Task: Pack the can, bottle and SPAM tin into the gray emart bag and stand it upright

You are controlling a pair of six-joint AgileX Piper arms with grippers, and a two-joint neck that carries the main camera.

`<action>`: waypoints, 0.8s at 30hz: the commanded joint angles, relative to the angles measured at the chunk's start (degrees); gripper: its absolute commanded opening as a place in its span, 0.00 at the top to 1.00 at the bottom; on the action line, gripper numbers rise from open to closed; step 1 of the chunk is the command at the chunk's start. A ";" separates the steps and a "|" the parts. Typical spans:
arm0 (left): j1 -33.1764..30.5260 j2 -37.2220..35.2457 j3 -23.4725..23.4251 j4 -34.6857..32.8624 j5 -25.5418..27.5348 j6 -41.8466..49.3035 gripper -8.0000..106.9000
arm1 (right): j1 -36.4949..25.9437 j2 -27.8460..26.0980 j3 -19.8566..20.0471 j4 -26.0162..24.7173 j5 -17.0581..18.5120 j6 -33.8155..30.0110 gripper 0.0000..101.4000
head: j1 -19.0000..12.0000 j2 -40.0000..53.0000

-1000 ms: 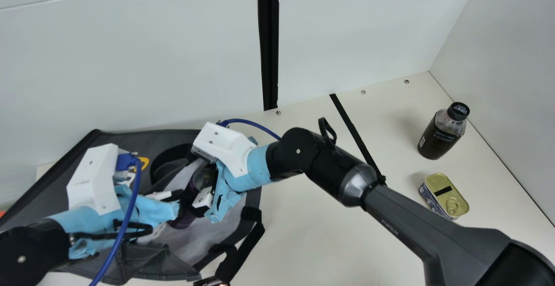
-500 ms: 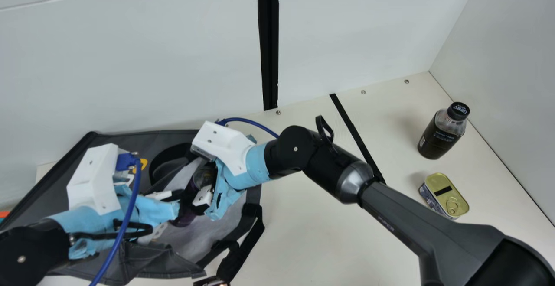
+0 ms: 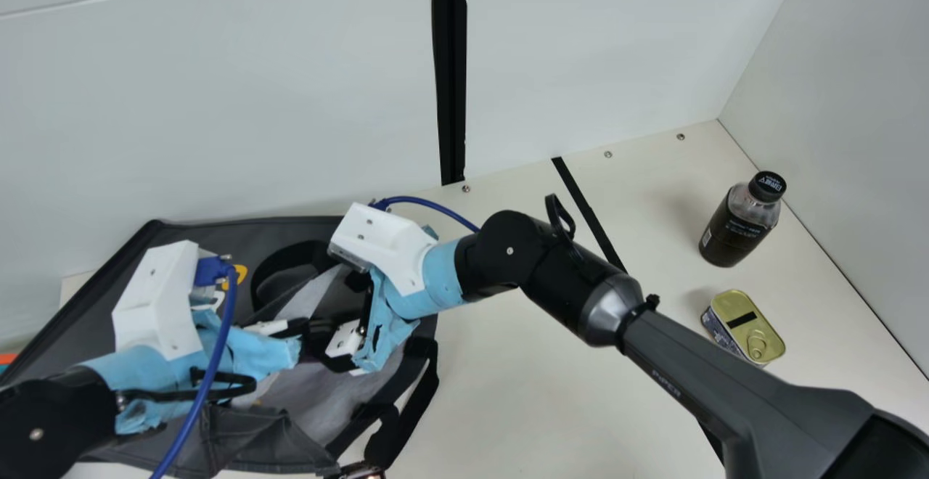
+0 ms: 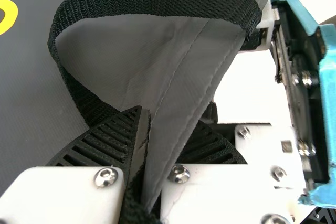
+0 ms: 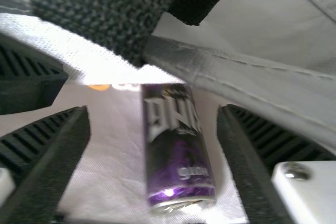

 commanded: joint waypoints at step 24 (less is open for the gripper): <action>0.00 0.00 0.00 0.00 0.00 0.00 1.00 | -6.77 -11.24 5.90 1.66 4.25 -3.38 0.06 | -1.30 -0.14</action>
